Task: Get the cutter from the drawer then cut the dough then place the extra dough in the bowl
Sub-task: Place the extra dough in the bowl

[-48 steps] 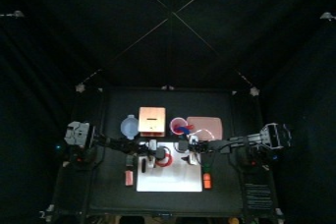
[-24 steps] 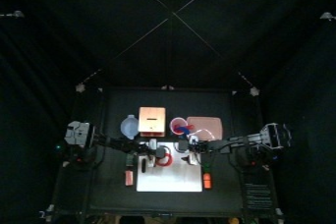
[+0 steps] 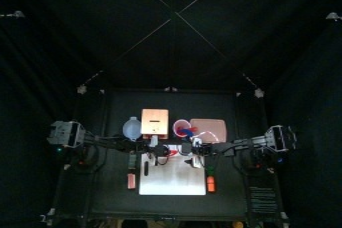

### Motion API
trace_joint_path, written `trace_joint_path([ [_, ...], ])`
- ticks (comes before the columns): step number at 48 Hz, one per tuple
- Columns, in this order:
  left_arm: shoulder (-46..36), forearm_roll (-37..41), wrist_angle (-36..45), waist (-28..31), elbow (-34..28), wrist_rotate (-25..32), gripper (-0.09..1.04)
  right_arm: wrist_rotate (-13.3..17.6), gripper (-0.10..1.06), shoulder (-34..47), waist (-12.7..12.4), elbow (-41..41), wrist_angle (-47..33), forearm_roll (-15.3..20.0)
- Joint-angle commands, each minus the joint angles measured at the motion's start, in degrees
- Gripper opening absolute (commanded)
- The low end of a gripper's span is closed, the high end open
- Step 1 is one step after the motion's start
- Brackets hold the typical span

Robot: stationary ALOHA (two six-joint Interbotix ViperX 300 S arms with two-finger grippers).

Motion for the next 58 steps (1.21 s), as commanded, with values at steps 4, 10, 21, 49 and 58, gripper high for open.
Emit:
trace_joint_path([
  [4, -7.03, 2.55, -0.44, 3.16, 0.70, 0.00, 0.57, -0.18, 0.97, -1.32, -0.18, -0.62, -0.44, -0.26],
  [10, -10.99, 4.22, 0.00, 6.15, 2.20, 0.35, 0.57, -0.18, 0.97, -1.32, -0.26, -0.62, -0.44, -0.18],
  [21, -19.16, 6.68, 3.25, 13.36, 5.71, 0.44, 0.57, -0.26, 0.97, -1.32, -0.26, -0.53, -0.44, -0.26],
  [49, -46.67, 4.39, 16.87, 25.49, 16.26, 0.18, 0.57, -0.26, 0.97, -0.97, -1.85, 0.97, -2.11, -0.88],
  [58, -46.93, 3.43, 18.81, 28.04, 20.21, 0.18, 0.57, -0.26, 0.97, -0.79, -2.11, 0.97, -2.64, -1.23],
])
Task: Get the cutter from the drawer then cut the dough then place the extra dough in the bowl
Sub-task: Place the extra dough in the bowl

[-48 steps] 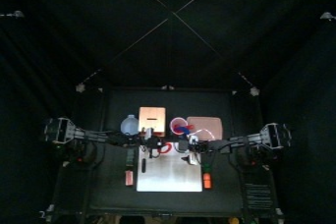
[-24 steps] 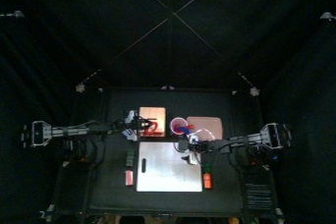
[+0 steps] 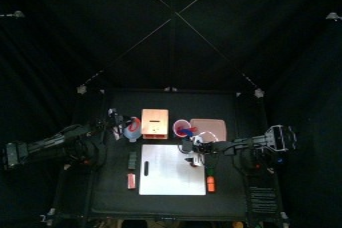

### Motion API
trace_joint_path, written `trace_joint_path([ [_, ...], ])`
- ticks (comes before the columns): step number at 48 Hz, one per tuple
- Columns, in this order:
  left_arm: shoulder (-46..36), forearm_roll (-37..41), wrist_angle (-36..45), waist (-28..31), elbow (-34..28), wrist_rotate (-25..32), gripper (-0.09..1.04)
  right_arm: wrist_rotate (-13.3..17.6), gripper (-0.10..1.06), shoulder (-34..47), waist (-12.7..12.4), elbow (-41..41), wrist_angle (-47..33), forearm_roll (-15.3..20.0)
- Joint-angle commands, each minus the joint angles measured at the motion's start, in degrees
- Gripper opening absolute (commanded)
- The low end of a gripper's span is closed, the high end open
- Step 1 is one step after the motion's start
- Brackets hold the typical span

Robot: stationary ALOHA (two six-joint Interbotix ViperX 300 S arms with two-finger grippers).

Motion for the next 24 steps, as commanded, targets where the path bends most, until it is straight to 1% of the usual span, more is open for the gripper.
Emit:
trace_joint_path([
  [1, 0.18, -0.18, 0.18, 1.49, 1.58, -0.09, 0.57, 0.00, 0.97, -0.79, -0.26, -0.44, -0.62, -0.09],
  [11, 3.16, -0.26, -1.23, 1.67, 4.75, 0.00, 0.57, 0.00, 0.97, -0.79, -0.35, -0.44, -0.62, -0.09],
  [14, 4.92, -0.09, -1.76, 1.14, 5.19, 0.09, 0.57, 0.00, 0.97, -0.79, -0.62, -0.44, -0.62, -0.09],
  [24, 13.10, 0.35, -4.57, -0.35, 5.54, 0.00, 0.59, 0.00, 0.97, -0.70, -0.35, -1.14, -0.62, 0.18],
])
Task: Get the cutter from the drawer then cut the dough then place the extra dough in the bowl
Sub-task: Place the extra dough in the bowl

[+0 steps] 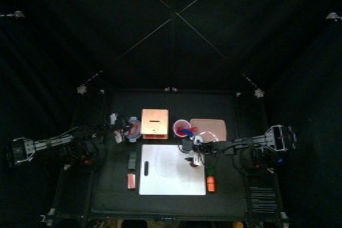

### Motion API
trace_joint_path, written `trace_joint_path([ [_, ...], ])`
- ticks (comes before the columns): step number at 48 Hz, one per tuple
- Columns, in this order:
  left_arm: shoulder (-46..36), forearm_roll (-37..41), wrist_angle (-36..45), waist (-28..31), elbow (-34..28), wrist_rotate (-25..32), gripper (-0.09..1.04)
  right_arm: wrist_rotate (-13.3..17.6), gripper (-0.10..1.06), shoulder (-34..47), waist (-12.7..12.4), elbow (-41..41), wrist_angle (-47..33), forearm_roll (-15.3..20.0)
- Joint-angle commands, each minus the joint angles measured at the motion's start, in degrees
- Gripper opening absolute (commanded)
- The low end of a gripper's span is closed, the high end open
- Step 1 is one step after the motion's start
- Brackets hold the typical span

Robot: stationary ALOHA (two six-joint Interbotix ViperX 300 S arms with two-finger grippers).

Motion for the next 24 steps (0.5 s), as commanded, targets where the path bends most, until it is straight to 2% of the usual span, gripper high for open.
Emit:
trace_joint_path([
  [1, 4.22, 0.26, -2.02, -0.62, -0.79, -0.09, 0.60, -0.09, 0.97, -0.70, -0.09, -1.32, -0.44, 0.09],
  [6, 5.71, 0.18, -3.69, -0.53, -1.05, -0.09, 0.65, -0.09, 0.97, -0.53, 0.00, -1.23, -0.35, 0.18],
  [17, 4.57, -0.44, -4.66, -0.53, -0.97, -0.18, 0.85, -0.09, 0.97, -0.44, -0.09, -1.23, -0.26, 0.18],
  [24, 4.31, -3.08, -5.71, -0.35, -0.79, -0.18, 0.87, -0.09, 0.97, -0.18, -0.35, -1.23, -0.26, 0.18],
])
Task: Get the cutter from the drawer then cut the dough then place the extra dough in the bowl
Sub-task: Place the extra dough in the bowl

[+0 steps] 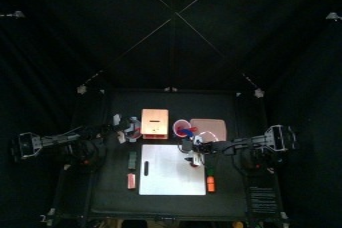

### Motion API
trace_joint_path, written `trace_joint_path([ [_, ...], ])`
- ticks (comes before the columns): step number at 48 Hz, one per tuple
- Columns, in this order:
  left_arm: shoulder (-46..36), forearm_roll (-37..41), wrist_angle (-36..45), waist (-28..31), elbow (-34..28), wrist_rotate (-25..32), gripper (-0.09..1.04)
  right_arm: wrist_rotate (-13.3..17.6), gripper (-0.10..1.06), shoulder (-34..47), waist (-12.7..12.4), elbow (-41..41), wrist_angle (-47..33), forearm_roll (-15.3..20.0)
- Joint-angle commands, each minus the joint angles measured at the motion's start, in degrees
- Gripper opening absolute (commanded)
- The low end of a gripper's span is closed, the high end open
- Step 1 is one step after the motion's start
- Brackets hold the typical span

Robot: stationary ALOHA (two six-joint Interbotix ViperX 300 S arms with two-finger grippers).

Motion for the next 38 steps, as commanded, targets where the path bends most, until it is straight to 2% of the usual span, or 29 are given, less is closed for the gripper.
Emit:
trace_joint_path([
  [1, -0.18, -2.11, -1.67, 0.09, -0.70, 0.00, 0.87, -0.09, 0.97, -0.53, -0.35, -1.05, -0.18, 0.18],
  [9, -0.18, -8.35, -3.69, 0.09, 0.18, -0.70, 0.87, 0.00, 0.97, -0.18, -0.35, -1.23, -0.18, 0.18],
  [17, -0.09, -22.76, -5.54, 0.09, 1.14, -4.04, 0.88, 0.00, 0.97, -0.09, -0.35, -1.41, -0.18, 0.26],
  [25, -0.09, -33.93, -5.63, 0.18, 1.49, -5.10, 0.88, 0.00, 0.97, -0.09, -0.26, -1.41, -0.09, 0.26],
  [32, -0.18, -39.99, -5.63, 0.18, 1.58, -5.01, 0.88, 0.00, 0.97, -0.09, -0.26, -1.41, 0.00, 0.26],
  [38, -0.09, -41.31, -5.63, 0.18, 1.58, -4.92, 0.88, 0.00, 0.97, -0.09, -0.26, -1.41, -0.09, 0.26],
])
